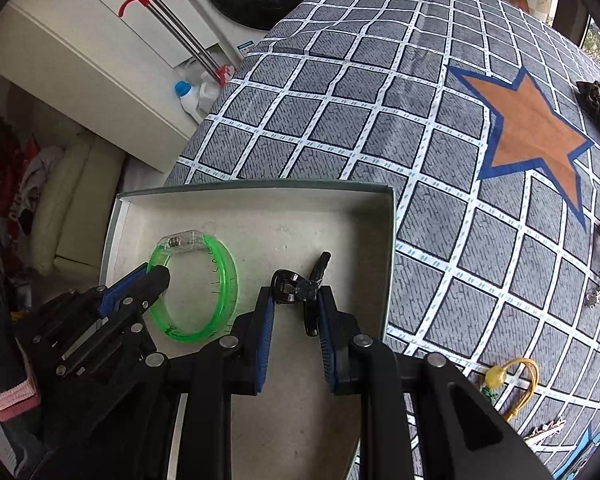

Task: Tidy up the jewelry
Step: 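Release the bangle in the white tray with left tool while right releases the clip, then grasp the silver chain with left tool while right tool grasps black snap hair clip, then drop the chain in the tray with left tool while right drops the hair clip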

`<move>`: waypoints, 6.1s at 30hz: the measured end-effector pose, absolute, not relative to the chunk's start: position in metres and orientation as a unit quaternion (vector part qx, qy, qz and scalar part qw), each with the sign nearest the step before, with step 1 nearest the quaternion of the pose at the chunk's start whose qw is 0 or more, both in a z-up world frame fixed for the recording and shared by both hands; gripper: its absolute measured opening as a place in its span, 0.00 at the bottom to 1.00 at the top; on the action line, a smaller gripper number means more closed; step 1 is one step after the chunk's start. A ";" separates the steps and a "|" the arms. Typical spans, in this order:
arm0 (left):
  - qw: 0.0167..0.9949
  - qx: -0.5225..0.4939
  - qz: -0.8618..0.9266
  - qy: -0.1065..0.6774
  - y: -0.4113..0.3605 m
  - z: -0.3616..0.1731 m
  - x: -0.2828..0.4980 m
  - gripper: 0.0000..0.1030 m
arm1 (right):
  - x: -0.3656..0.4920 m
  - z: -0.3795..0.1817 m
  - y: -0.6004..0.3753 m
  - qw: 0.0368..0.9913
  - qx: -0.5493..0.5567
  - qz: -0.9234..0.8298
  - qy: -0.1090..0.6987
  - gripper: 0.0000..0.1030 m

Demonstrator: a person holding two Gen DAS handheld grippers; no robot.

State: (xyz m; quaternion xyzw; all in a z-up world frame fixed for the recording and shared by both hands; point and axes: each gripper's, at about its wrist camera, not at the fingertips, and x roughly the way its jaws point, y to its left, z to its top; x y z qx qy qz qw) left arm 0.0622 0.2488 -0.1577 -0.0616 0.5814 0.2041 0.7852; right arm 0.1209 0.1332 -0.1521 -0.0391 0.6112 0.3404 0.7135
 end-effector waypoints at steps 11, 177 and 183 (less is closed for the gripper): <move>0.782 -0.064 0.204 0.586 0.251 -0.151 0.062 0.13 | 0.123 -0.132 0.124 0.714 0.005 0.368 0.596 0.51; 0.782 -0.131 0.165 0.586 0.237 -0.153 0.000 0.17 | 0.082 -0.144 0.105 0.706 -0.054 0.345 0.616 0.31; 0.789 -0.108 0.172 0.580 0.237 -0.152 0.013 0.17 | 0.088 -0.149 0.106 0.711 -0.052 0.335 0.616 0.31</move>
